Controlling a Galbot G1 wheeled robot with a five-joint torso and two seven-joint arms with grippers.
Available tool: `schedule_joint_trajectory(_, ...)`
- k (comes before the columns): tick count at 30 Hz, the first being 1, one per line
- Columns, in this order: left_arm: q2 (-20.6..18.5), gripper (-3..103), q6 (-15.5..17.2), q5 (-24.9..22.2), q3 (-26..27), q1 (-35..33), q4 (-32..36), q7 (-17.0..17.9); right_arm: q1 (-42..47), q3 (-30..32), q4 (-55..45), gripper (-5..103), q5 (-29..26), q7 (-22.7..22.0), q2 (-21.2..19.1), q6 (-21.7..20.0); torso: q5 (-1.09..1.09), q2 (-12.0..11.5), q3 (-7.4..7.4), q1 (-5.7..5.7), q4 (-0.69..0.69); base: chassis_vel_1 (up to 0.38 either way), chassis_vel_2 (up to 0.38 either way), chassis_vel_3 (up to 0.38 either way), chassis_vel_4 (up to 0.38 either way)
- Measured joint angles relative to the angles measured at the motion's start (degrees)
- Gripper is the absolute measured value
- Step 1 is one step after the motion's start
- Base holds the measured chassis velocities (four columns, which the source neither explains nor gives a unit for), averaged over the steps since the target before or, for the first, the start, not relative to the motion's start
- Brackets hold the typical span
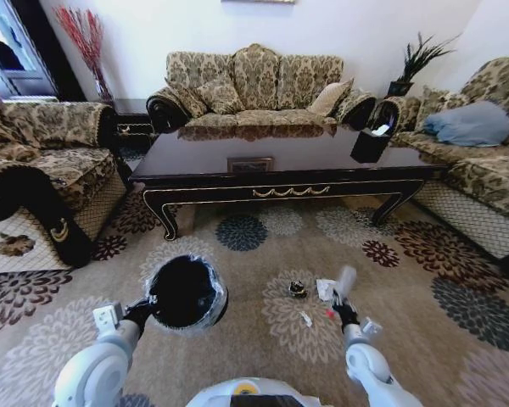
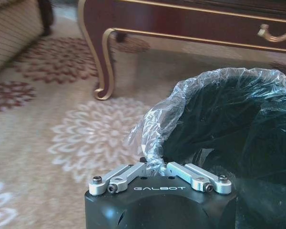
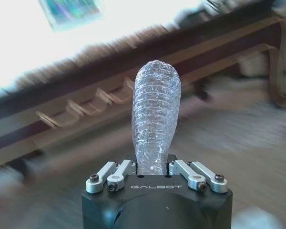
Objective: Move to the front of the table and pick up the trash from the floor, then place it into the trash bin.
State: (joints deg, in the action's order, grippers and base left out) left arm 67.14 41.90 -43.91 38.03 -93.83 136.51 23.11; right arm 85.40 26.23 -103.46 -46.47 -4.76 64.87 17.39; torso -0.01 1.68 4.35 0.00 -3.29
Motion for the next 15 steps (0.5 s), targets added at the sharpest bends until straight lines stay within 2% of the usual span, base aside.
schedule_joint_trajectory(1, -1.4, 2, 0.1, -1.5, -0.9, 1.1, -0.6, 0.0, 0.0, -0.5, -1.6, 25, -0.6, 2.7, 0.1, 1.7, -0.01, 0.0, 0.0, 0.0, 0.0, 0.0, 0.0, 0.0, 0.0)
schedule_joint_trajectory(3, -1.8, 2, 0.1, -1.9, -1.1, 1.4, -0.7, 0.0, 0.0, -0.7, -2.0, 25, -0.7, 3.8, 0.2, 2.4, -0.01, 0.0, 0.0, 0.0, 0.0, 0.0, 0.0, 0.0, 0.0)
schedule_joint_trajectory(4, -4.8, 2, 0.2, -4.8, -2.3, 3.4, -1.8, -0.1, -0.2, -1.2, -3.1, 25, -0.4, 10.0, 0.5, 5.7, -0.01, 0.0, 0.0, 0.0, -0.01, 0.0, 0.0, 0.0, 0.0)
schedule_joint_trajectory(6, -6.6, 2, 0.2, -6.5, -2.9, 4.7, -2.6, -0.2, -0.2, -1.4, -3.5, 25, 0.4, 14.1, 0.6, 7.9, 0.0, 0.0, 0.0, 0.0, 0.0, 0.0, 0.0, 0.0, 0.0)
schedule_joint_trajectory(7, -6.6, 2, 0.2, -6.5, -2.9, 4.7, -2.6, -0.2, -0.2, -1.4, -3.5, 25, 0.4, 14.1, 0.6, 7.9, 0.0, 0.0, 0.0, 0.0, 0.0, 0.0, 0.0, 0.0, 0.0)
schedule_joint_trajectory(9, -10.5, 2, 0.2, -10.3, -4.4, 7.9, -4.2, -0.2, 0.0, -2.0, -4.3, 25, 1.2, 18.6, 0.8, 10.8, 0.0, 0.0, 0.0, 0.0, -0.01, 0.0, 0.0, 0.0, 0.0)
schedule_joint_trajectory(12, -12.4, 2, 0.2, -12.3, -5.6, 9.7, -5.4, -0.1, -0.1, -2.6, -4.6, 25, 1.7, 20.3, 0.9, 11.9, 0.01, 0.0, 0.0, 0.0, -0.02, 0.0, 0.0, 0.0, 0.0)
schedule_joint_trajectory(15, -16.7, 2, 0.2, -14.5, -8.9, 13.4, -9.0, -0.7, -1.8, -4.2, -3.8, 25, 4.2, 21.9, 0.8, 14.3, 0.0, 0.0, 0.0, 0.0, -0.01, 0.0, 0.0, 0.0, 0.0)
